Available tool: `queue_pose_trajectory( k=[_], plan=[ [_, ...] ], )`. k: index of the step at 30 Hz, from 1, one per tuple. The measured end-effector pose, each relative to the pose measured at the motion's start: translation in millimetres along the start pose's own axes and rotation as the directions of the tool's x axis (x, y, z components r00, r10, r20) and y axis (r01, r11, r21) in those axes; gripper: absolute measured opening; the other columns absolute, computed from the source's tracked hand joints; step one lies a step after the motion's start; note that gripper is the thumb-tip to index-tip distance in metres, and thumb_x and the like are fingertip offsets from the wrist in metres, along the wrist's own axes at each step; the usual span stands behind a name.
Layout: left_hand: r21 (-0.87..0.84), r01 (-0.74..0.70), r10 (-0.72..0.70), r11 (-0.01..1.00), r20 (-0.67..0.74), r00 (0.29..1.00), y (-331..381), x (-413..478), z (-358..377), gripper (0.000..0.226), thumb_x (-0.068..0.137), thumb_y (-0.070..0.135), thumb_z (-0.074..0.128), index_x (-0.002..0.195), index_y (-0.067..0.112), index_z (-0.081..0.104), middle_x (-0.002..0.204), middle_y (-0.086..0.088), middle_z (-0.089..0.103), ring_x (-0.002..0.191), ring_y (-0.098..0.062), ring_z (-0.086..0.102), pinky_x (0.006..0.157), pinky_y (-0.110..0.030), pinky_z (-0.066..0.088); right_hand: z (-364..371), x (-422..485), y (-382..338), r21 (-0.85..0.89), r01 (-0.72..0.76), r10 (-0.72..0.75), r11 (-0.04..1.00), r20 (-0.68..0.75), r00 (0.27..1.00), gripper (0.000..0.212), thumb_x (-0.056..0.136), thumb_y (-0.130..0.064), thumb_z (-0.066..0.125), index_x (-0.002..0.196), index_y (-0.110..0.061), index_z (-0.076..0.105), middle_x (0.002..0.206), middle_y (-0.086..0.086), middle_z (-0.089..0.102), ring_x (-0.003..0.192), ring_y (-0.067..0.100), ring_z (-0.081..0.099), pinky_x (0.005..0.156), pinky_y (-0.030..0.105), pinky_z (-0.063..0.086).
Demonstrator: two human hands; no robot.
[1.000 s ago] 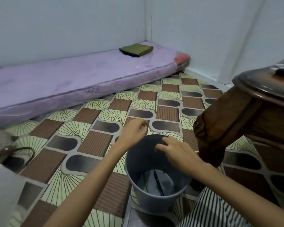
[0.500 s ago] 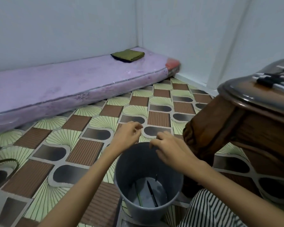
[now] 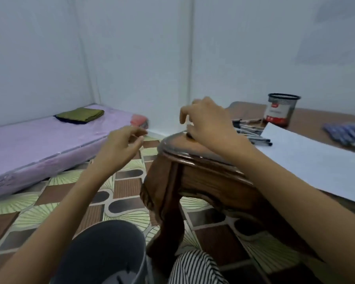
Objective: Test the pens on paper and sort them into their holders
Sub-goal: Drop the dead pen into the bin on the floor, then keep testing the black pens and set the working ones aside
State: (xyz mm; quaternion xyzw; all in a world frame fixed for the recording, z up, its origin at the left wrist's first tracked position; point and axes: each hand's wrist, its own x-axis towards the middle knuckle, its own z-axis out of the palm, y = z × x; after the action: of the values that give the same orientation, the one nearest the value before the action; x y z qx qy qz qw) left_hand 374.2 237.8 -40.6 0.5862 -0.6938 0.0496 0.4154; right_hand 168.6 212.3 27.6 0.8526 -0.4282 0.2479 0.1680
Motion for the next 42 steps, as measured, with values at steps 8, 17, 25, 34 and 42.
queue_pose_trajectory(
  k=[8,17,25,34,42],
  plan=[
    [-0.054,-0.213,0.219,0.976,0.151,0.964,87,58,52,0.043,0.080,0.033,0.043,0.107,0.010,0.067,0.103,-0.007,0.063,0.095,-0.017,0.059,0.081,-0.026,0.043,-24,-11,128,-0.058,-0.318,0.319,0.946,0.328,0.889,0.014,0.086,-0.017,0.062,0.099,-0.014,0.068,0.107,0.008,0.065,0.095,0.023,0.059,0.069,0.025,0.042],
    [-0.104,-0.279,0.295,0.955,0.203,0.934,113,68,97,0.023,0.090,0.020,0.055,0.107,0.011,0.067,0.105,-0.007,0.062,0.097,-0.021,0.059,0.086,-0.031,0.044,0,-37,167,0.111,-0.344,0.261,0.933,0.450,0.854,0.027,0.086,-0.016,0.065,0.111,-0.006,0.064,0.093,-0.002,0.052,0.085,0.014,0.049,0.069,0.021,0.037],
    [-0.137,-0.362,0.383,0.922,0.191,0.904,130,74,111,0.025,0.091,0.018,0.056,0.115,0.015,0.063,0.109,-0.001,0.058,0.096,-0.014,0.055,0.083,-0.028,0.043,-50,-62,206,0.528,-0.455,0.297,0.717,0.359,0.885,0.008,0.089,-0.019,0.063,0.090,-0.019,0.071,0.080,-0.003,0.072,0.065,0.002,0.064,0.057,0.015,0.050],
    [-0.191,-0.468,0.505,0.863,0.373,0.778,204,87,149,0.031,0.095,0.025,0.050,0.125,0.022,0.055,0.120,0.009,0.048,0.105,-0.006,0.047,0.089,-0.019,0.035,-105,-135,283,0.799,-0.503,0.735,0.328,0.118,0.668,0.024,0.095,-0.031,0.049,0.081,-0.014,0.060,0.072,0.003,0.058,0.041,0.003,0.049,0.036,0.013,0.037],
    [-0.229,-0.493,0.522,0.840,0.590,0.616,254,98,198,0.036,0.097,0.033,0.045,0.128,0.015,0.050,0.128,0.000,0.047,0.113,-0.014,0.046,0.095,-0.027,0.038,-86,-181,326,0.806,-0.540,0.836,0.242,0.110,0.538,0.017,0.101,-0.024,0.039,0.099,-0.008,0.044,0.067,0.011,0.056,0.032,0.007,0.042,0.030,0.016,0.031]
  ],
)
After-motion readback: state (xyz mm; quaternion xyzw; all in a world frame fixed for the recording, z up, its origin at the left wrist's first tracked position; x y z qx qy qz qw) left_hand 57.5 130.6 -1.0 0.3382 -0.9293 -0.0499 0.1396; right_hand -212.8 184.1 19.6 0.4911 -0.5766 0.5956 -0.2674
